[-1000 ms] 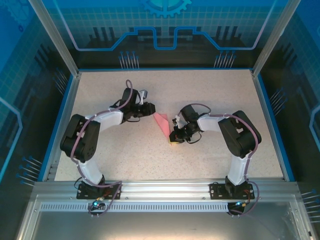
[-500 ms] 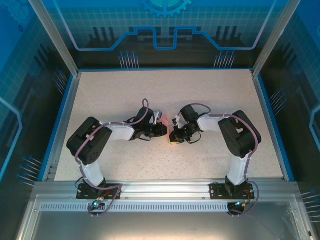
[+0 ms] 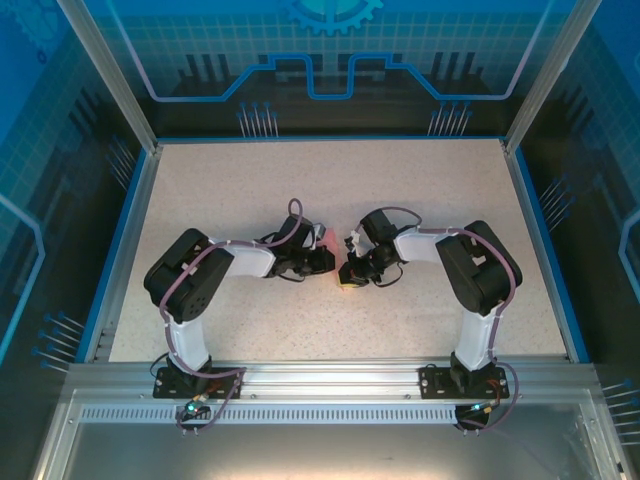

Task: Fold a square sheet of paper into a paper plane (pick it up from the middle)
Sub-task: Fold the wing for the fifth time at the center of the table.

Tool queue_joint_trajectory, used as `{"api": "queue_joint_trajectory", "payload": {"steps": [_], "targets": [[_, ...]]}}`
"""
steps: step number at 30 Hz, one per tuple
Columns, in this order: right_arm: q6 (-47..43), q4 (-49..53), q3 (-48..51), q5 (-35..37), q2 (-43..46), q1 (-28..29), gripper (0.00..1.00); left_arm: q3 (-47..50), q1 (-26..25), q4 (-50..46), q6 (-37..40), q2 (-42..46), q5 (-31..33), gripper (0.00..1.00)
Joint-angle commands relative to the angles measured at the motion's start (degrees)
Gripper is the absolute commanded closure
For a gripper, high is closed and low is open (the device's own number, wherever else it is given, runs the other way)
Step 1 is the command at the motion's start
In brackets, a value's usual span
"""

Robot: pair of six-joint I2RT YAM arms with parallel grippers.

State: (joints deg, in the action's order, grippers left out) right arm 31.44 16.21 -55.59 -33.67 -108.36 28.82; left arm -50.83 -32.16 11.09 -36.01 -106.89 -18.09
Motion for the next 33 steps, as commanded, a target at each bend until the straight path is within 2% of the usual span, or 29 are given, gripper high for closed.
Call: {"api": "queue_joint_trajectory", "payload": {"steps": [1, 19, 33], "targets": [[-0.2, 9.7, 3.3, 7.7, -5.1, 0.1, 0.99, -2.6, 0.8, -3.9, 1.4, -1.4, 5.3, 0.83], [-0.3, 10.1, 3.6, 8.4, -5.4, 0.1, 0.99, -10.0, 11.2, -6.7, 3.2, -8.4, 5.7, 0.83], [0.0, 10.0, 2.9, 8.4, -4.6, 0.1, 0.99, -17.5, 16.4, -14.7, 5.7, -10.3, 10.9, 0.79]]}}
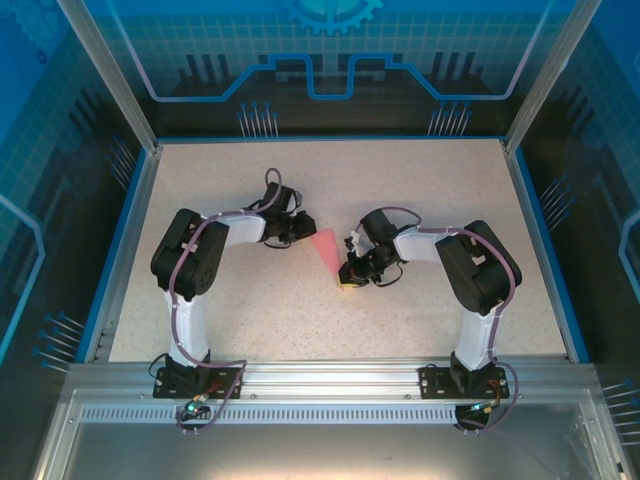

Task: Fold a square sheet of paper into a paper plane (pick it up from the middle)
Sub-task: Fold the wing for the fifth time at the center of the table, then turn over a paper plane at the center of the table.

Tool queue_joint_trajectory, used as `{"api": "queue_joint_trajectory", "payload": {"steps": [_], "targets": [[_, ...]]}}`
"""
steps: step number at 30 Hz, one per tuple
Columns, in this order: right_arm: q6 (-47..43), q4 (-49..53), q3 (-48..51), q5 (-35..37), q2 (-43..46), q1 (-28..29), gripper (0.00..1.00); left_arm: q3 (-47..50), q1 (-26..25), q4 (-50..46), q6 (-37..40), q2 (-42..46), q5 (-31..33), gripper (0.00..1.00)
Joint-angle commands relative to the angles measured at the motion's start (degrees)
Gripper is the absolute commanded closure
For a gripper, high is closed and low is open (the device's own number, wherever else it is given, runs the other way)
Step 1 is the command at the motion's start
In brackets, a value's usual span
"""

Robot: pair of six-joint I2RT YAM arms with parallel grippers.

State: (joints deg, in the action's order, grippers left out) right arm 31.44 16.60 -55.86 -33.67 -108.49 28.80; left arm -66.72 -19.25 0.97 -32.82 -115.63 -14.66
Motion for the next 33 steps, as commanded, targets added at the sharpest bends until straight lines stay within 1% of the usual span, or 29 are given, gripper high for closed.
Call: {"api": "queue_joint_trajectory", "payload": {"steps": [1, 5, 9, 11, 13, 15, 18, 19, 22, 25, 30, 33], "targets": [[0.1, 9.5, 3.0, 8.3, -4.3, 0.1, 0.99, -2.0, 3.7, -5.1, 2.6, -1.1, 7.8, 0.79], [0.7, 8.0, 1.6, 7.3, -2.7, 0.1, 0.97, -2.6, 4.2, -7.2, 3.0, 1.8, 8.9, 0.73], [2.6, 4.6, -0.8, 5.6, 1.1, 0.1, 0.91, -1.4, 4.3, -9.0, 2.7, 6.1, 9.2, 0.63], [3.4, 3.6, -2.3, 5.6, 3.7, 0.1, 0.84, -0.1, 4.3, -9.7, 2.2, 8.6, 9.3, 0.58], [3.7, 2.9, -4.0, 6.3, 6.5, 0.1, 0.76, 1.6, 4.2, -9.9, 2.0, 11.3, 9.1, 0.50], [4.0, 1.8, -5.2, 7.0, 10.0, -0.1, 0.65, 3.8, 4.1, -9.8, 2.7, 14.1, 8.5, 0.41], [4.2, -0.7, -5.3, 9.4, 15.4, -0.1, 0.50, 6.4, 3.6, -10.1, 2.8, 18.2, 8.0, 0.33], [4.2, -1.1, -5.0, 10.7, 16.9, -0.2, 0.47, 7.0, 3.4, -10.2, 2.6, 19.2, 7.6, 0.32], [3.9, -1.3, -3.2, 17.1, 21.8, -0.7, 0.39, 7.4, 1.3, -12.0, 2.2, 21.2, 7.3, 0.29], [5.2, -1.9, 0.2, 22.5, 25.9, -2.1, 0.34, 7.1, -2.3, -13.7, 0.3, 21.9, 8.2, 0.29], [7.5, -4.3, 7.4, 24.8, 31.1, -5.8, 0.26, 6.1, -8.3, -15.3, -6.4, 20.2, 11.6, 0.31], [7.6, -4.1, 9.5, 25.1, 32.5, -7.4, 0.20, 5.3, -11.4, -15.4, -8.8, 18.5, 13.9, 0.31]]}}
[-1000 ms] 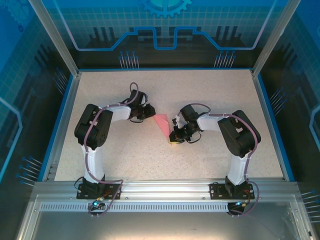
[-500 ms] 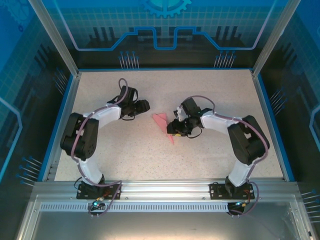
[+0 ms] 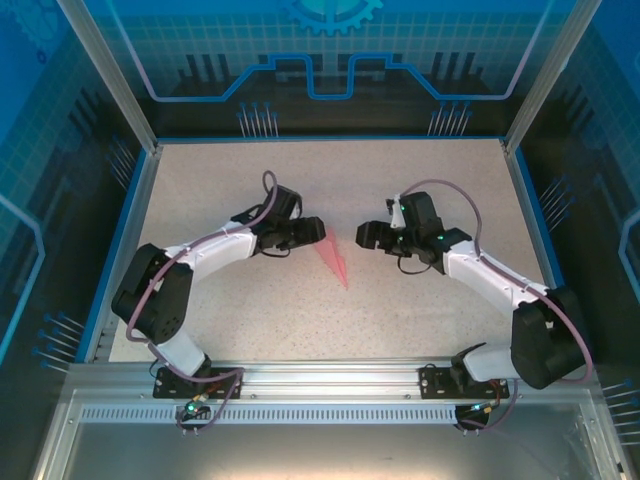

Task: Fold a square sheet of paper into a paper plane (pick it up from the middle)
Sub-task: Turn over a paper plane at the center of the table.

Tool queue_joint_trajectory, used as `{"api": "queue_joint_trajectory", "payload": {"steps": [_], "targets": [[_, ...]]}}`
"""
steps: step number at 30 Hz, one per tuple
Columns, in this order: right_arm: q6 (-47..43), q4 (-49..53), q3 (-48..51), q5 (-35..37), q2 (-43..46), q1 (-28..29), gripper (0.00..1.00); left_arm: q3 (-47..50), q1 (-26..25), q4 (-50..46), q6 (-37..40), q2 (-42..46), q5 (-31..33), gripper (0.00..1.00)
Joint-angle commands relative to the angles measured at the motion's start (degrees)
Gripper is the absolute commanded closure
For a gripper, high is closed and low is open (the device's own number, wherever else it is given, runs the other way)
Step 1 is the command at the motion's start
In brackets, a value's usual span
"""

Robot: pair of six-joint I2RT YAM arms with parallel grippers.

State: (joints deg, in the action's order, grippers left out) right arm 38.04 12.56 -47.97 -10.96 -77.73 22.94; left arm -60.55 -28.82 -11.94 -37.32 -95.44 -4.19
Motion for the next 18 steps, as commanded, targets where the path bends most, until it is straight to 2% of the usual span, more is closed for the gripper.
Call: {"api": "queue_joint_trajectory", "payload": {"steps": [1, 5, 7, 13, 18], "targets": [[0.9, 0.1, 2.1, 3.0, 2.0, -1.9, 0.18, -1.4, -2.7, -2.8, -4.7, -2.4, 4.1, 0.31], [0.7, 0.4, 3.8, 5.6, 2.5, -2.5, 0.05, -4.8, -5.9, -5.4, -5.1, -6.4, 6.8, 0.32], [0.9, 0.2, 4.6, 6.4, 2.7, -2.6, 0.01, -7.0, -6.9, -7.3, -5.0, -8.5, 8.6, 0.32], [1.0, 0.4, 5.3, 7.0, 2.2, -3.0, 0.01, -11.8, -8.4, -11.5, -4.2, -12.9, 12.2, 0.33], [1.2, 0.8, 5.2, 7.0, 1.6, -3.1, 0.00, -12.8, -8.8, -13.2, -4.2, -13.0, 14.1, 0.44]]}}
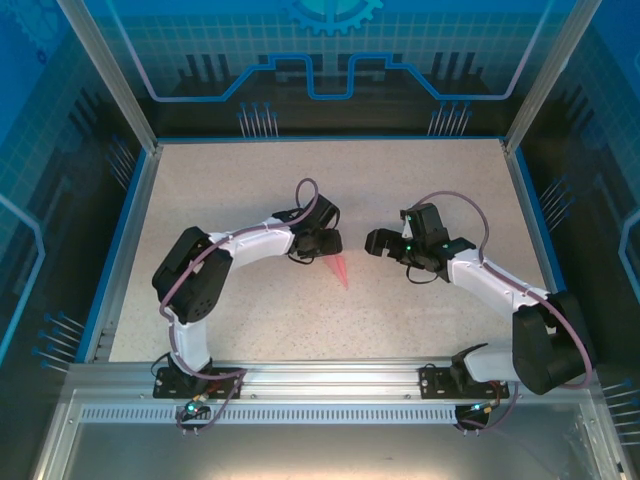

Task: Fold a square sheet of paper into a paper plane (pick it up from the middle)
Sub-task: Turn over a paper plane at the center of the table.

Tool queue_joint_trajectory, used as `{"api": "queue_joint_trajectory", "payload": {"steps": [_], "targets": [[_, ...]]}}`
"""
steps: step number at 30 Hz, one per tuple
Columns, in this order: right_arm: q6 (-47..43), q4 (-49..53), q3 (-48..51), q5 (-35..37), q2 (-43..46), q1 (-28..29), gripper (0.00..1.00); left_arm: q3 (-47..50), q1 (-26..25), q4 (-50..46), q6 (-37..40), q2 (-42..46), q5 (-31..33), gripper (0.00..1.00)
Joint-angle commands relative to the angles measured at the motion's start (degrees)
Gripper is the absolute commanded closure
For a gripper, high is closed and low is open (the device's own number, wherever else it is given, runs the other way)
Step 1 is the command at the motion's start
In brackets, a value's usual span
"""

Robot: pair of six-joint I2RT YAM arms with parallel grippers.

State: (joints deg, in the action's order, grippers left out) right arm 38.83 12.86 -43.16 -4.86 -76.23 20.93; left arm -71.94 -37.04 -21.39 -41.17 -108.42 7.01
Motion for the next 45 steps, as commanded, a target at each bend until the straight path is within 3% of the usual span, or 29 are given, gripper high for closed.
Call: {"api": "queue_joint_trajectory", "payload": {"steps": [1, 12, 15, 23, 28, 32, 35, 40, 45], "targets": [[0.5, 0.6, 0.4, 0.9, 0.0, -1.1, 0.01, -1.1, -0.6, -3.7, -0.4, 0.5, 3.4, 0.46], [0.5, 2.5, -0.2, -1.0, 0.3, -0.6, 0.02, 6.2, -0.7, 1.5, -2.4, 9.7, 4.1, 0.92], [0.0, 3.3, -0.8, -1.1, 0.6, 0.4, 0.03, 8.5, -0.7, 3.4, -2.3, 13.2, 3.3, 1.00], [-0.3, 3.9, -4.4, -0.8, 0.4, 3.0, 0.04, 13.3, -0.6, 8.9, 4.1, 24.7, -0.6, 1.00], [1.5, 0.6, -5.1, -0.9, 0.9, 3.6, 0.04, 16.7, 3.1, 15.6, 6.6, 28.0, -12.0, 1.00], [3.3, -1.6, -5.4, -0.9, 1.7, 3.8, 0.04, 19.2, 8.6, 21.7, 4.0, 27.2, -23.0, 1.00], [3.7, -2.2, -5.4, -0.5, 2.2, 4.6, 0.04, 21.9, 10.1, 28.3, 1.1, 25.2, -28.7, 1.00], [3.0, 0.1, -6.1, 2.7, 1.8, 8.1, 0.07, 25.3, 10.3, 35.3, -1.1, 20.5, -33.6, 1.00], [4.0, 4.8, -6.9, 8.4, 0.7, 14.0, 0.23, 28.2, 10.7, 37.7, -0.6, 17.8, -34.1, 1.00]]}}
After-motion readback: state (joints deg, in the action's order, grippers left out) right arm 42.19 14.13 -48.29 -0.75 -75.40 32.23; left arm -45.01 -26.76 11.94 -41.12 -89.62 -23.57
